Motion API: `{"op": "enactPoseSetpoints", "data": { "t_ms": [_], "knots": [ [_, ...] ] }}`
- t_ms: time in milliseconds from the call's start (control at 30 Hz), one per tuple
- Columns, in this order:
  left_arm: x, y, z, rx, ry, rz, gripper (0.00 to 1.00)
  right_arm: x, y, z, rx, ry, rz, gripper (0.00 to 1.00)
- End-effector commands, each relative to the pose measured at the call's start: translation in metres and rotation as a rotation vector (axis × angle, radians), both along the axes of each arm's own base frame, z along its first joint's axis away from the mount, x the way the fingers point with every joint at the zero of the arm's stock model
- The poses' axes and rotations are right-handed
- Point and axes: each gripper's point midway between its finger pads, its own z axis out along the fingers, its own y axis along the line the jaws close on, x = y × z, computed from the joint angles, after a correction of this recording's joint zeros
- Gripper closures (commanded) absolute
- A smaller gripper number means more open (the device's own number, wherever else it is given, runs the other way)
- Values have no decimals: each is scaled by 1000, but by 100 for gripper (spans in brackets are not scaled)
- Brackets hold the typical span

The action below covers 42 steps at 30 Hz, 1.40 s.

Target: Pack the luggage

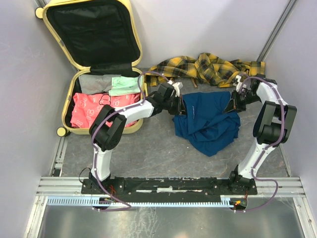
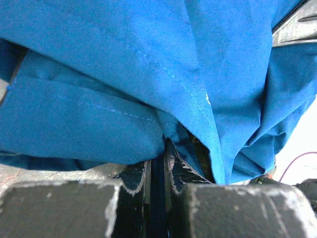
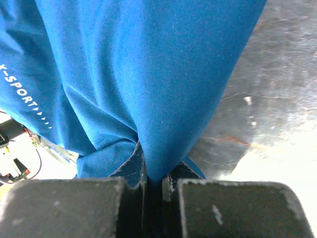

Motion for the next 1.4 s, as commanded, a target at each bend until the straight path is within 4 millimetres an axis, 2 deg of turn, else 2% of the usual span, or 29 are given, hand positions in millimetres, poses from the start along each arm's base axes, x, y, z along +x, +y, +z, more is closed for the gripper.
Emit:
{"op": "enactPoseSetpoints", "data": {
  "t_ms": [0,167,267,433,600,700,767,867,967,1100,1267,1367],
  "knots": [
    [-4,-3,89,-31,-210,-104,97,2,30,66,110,-123,-20,98],
    [-14,7,134,-49,-279,-165,97,5,36,105,135,-201,-54,98],
    [-13,20,160,-68,-290,-182,97,8,46,132,175,-248,-74,98],
    [9,64,203,-116,-301,-153,97,22,74,187,229,-386,-90,98],
    [45,129,238,-106,-353,-51,97,45,130,242,283,-555,-77,98],
    [67,178,258,-107,-387,40,97,62,173,267,336,-641,-61,98],
    [78,211,268,-83,-429,85,97,70,212,279,369,-680,-23,98],
    [91,261,278,-42,-449,177,97,84,262,290,403,-717,15,98],
    [102,313,278,10,-456,290,97,92,317,296,450,-735,54,98],
    [112,381,274,63,-452,439,97,87,381,284,464,-734,120,98],
    [118,446,246,175,-409,558,97,87,446,264,490,-736,142,98],
    [121,474,221,257,-377,601,97,84,479,250,496,-752,155,98]
  ]
}}
